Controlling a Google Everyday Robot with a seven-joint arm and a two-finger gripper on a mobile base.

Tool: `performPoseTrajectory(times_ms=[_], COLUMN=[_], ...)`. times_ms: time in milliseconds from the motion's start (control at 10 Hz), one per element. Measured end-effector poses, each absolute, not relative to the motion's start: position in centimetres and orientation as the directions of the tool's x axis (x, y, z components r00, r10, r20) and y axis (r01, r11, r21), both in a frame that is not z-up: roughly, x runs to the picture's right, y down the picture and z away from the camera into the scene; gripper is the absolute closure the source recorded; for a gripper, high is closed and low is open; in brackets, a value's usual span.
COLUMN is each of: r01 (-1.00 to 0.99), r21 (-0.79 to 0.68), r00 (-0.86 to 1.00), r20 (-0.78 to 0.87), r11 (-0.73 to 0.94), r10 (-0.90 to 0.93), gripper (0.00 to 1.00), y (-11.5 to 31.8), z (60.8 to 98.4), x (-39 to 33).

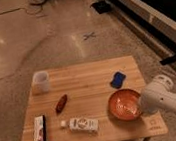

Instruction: Drag the ceramic bowl in a circle

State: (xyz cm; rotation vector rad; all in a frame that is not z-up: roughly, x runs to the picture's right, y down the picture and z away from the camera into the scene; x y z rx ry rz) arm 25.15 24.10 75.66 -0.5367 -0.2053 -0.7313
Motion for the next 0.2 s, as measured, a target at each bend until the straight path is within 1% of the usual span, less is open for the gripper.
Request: performPoseTrajectory(times_ms=[200], r01=[0.682], r21=[-0.391], r00=[0.731], r20=[0.359], r11=[0.617], r10=[-0.58], gripper=[0.46], y=[24.06], z=[75.68], x=[25.1])
